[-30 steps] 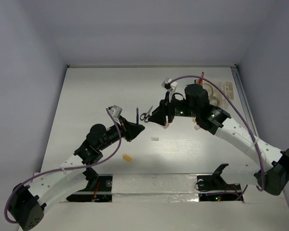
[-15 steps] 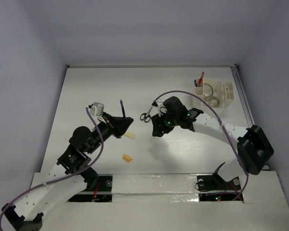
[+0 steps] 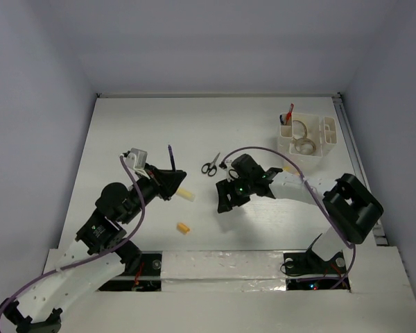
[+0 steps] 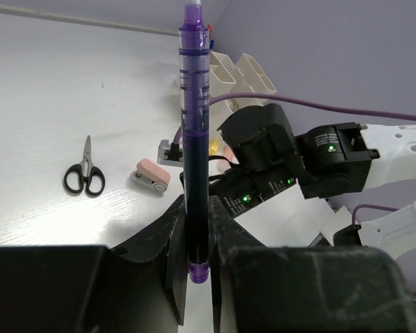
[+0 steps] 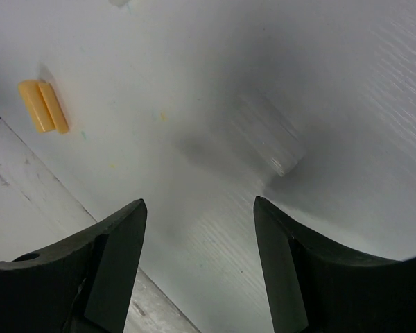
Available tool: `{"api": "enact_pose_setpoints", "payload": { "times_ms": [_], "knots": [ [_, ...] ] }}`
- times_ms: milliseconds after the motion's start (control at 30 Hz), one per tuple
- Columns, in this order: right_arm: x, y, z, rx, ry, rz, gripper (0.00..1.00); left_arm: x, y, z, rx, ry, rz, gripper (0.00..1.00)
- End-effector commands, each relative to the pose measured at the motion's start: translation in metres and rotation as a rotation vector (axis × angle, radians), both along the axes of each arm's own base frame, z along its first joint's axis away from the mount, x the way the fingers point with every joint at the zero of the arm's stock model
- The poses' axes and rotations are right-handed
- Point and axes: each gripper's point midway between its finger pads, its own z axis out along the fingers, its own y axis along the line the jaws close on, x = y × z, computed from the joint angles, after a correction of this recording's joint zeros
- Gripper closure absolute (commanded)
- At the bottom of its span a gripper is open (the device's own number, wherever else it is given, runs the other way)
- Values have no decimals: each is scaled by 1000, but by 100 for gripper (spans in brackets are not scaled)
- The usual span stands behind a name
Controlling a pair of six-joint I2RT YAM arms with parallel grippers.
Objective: Sort the stationery into containers
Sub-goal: Pick up the pen cap from the center of the board.
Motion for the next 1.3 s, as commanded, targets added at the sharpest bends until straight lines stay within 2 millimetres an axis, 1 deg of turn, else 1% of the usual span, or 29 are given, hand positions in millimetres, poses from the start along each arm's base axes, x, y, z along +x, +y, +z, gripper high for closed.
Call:
{"api": "enact_pose_setpoints", "payload": {
  "times_ms": [0,100,133,200,333,533,667,767,800,867,933,1000,1067,1100,1133,1167,1200,1267],
  "knots": [
    [8,25,9,106,-18,-11,30,-4,5,28,-28,-72,4,100],
    [14,28,6,107,-18,-34,30,-6,7,28,-31,-76,5,100],
    [16,28,-1,94,-20,-46,30,-6,7,28,-33,-76,5,100],
    [22,29,-3,83,-29,-70,30,-7,7,28,-37,-77,5,100],
    [38,20,-13,8,-77,-137,30,-8,8,28,-41,-82,5,100],
    [52,17,-14,-43,-117,-163,28,-8,7,28,-43,-82,-1,100],
    [58,20,-15,-53,-126,-162,27,-7,6,27,-46,-81,-1,100],
    [59,21,-17,-58,-122,-157,32,-7,5,26,-46,-79,-2,100],
    [59,22,-17,-56,-122,-158,38,-6,5,25,-45,-76,-3,100],
    [59,21,-19,-62,-117,-158,48,-6,4,25,-48,-77,-7,100],
    [56,20,-20,-78,-119,-152,53,-7,3,24,-49,-77,-12,100],
    [59,17,-23,-102,-127,-163,62,-7,2,23,-52,-78,-16,100],
    [59,15,-28,-135,-135,-168,63,-6,0,22,-54,-77,-18,100],
    [60,19,-26,-140,-145,-163,62,-5,-1,21,-51,-75,-21,100],
    [56,20,-29,-160,-145,-154,61,-5,-1,20,-51,-72,-24,100],
    [62,16,-29,-184,-165,-173,61,-5,-2,21,-52,-74,-26,100],
    [59,18,-33,-203,-167,-161,60,-5,-3,21,-50,-72,-27,100],
    [62,20,-32,-227,-183,-163,59,-5,-3,19,-50,-68,-29,100]
  ]
}}
